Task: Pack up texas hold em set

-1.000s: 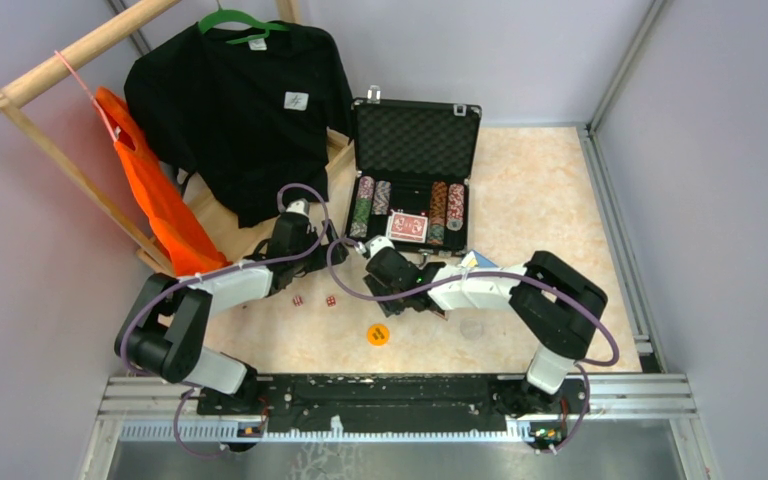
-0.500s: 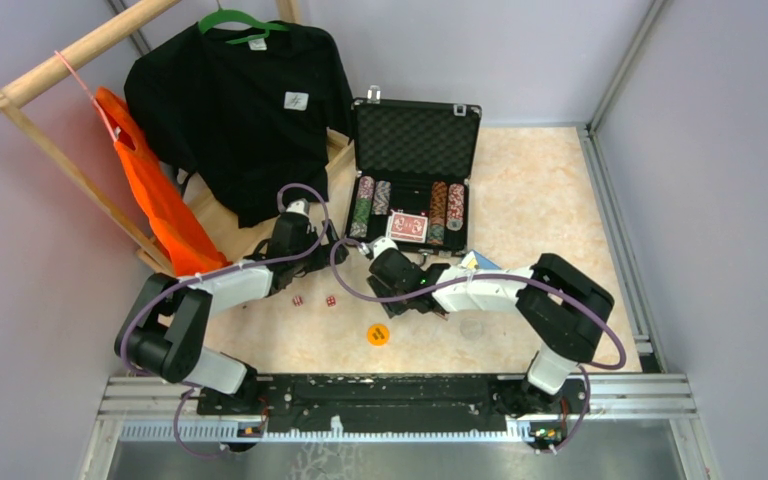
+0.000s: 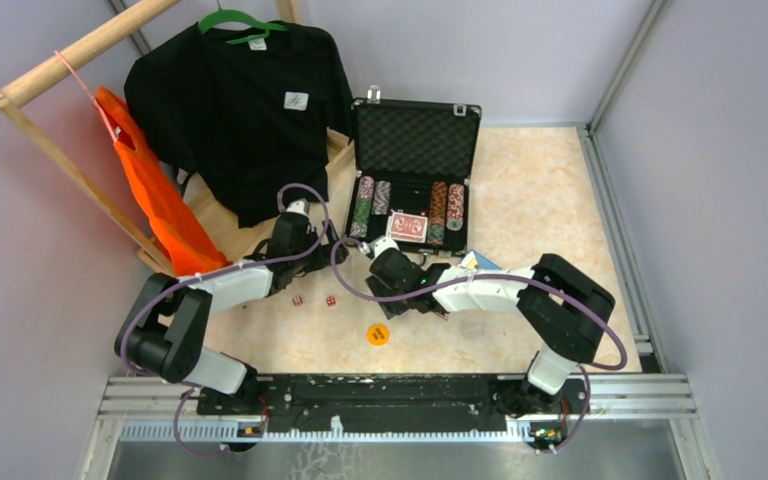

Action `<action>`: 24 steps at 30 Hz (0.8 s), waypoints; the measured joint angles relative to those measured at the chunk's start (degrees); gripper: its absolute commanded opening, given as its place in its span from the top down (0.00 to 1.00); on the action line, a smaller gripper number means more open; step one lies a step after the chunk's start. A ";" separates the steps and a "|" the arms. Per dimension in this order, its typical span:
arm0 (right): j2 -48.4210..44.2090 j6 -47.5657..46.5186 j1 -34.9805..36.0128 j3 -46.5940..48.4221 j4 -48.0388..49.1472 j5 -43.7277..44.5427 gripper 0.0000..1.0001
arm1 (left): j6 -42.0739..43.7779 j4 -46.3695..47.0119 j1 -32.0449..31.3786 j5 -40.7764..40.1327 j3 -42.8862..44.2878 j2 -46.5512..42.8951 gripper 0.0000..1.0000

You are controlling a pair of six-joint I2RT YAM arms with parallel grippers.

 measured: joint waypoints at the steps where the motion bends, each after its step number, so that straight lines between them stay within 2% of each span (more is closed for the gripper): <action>1: 0.00 -0.04 0.00 0.02 -0.20 0.13 0.41 | 0.00 0.00 0.00 0.02 0.00 0.00 0.01; 14: 0.00 -0.87 0.00 0.07 -1.62 -0.31 0.42 | 0.00 0.04 0.00 0.07 0.07 0.11 0.01; 24: 0.00 -1.11 0.13 0.07 -1.97 -0.83 0.53 | 0.00 0.02 0.00 0.11 0.20 0.22 0.01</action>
